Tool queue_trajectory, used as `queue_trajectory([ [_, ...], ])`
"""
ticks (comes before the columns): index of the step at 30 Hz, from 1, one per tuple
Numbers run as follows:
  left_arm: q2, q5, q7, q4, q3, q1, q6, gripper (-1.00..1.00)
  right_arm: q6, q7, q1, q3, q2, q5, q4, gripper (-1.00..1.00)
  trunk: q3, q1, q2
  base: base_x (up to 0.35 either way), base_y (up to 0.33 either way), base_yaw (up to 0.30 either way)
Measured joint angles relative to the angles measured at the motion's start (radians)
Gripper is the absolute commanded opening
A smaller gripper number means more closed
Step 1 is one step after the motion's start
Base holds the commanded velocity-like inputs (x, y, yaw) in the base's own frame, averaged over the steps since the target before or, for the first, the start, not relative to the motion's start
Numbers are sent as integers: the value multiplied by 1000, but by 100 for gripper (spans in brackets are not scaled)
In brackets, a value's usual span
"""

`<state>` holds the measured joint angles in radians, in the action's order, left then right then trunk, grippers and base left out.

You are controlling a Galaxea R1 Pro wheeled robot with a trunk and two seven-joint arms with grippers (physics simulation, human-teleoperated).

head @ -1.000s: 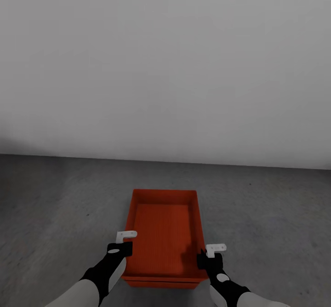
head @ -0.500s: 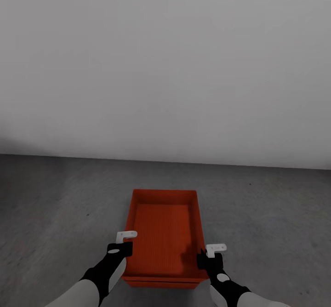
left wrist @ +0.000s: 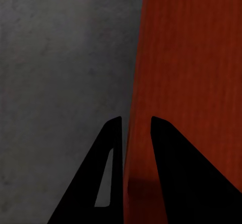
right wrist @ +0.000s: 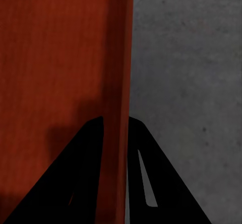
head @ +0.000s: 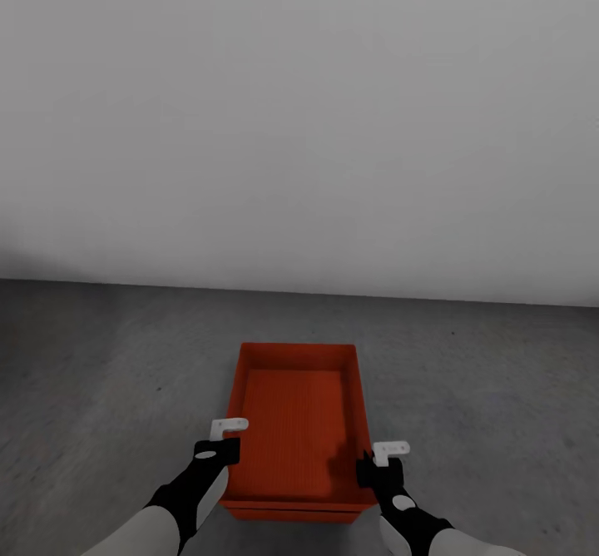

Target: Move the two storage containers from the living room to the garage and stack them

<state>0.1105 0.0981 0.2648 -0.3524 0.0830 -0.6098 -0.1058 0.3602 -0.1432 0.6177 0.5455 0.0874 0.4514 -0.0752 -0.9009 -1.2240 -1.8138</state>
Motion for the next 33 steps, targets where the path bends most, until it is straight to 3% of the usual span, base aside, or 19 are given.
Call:
queue_trajectory([
  [3,0,1,-1,1,-1,0,0,-100,-1,-1,0,2,0,0,0,-100,-9,-2,-21,0,0,0],
  [22,1,-4,-2,1,-5,0,0,-100,-1,-1,0,2,0,1,0,-100,-9,-2,-21,0,0,0],
  [23,1,-6,-3,1,-7,0,0,-100,-1,-1,0,2,0,1,0,100,-9,-2,-21,0,0,0],
  [24,2,-8,0,-20,-10,-1,-29,100,4,-4,0,-22,0,18,2,100,-10,-8,-21,0,0,0],
  [25,3,-12,3,-1,-10,1,-4,100,4,-4,0,-23,1,19,3,100,-10,-12,-21,0,0,0],
  [33,4,-16,2,8,-10,1,-2,100,5,-4,0,-23,1,19,3,100,-10,-12,-21,0,0,0],
])
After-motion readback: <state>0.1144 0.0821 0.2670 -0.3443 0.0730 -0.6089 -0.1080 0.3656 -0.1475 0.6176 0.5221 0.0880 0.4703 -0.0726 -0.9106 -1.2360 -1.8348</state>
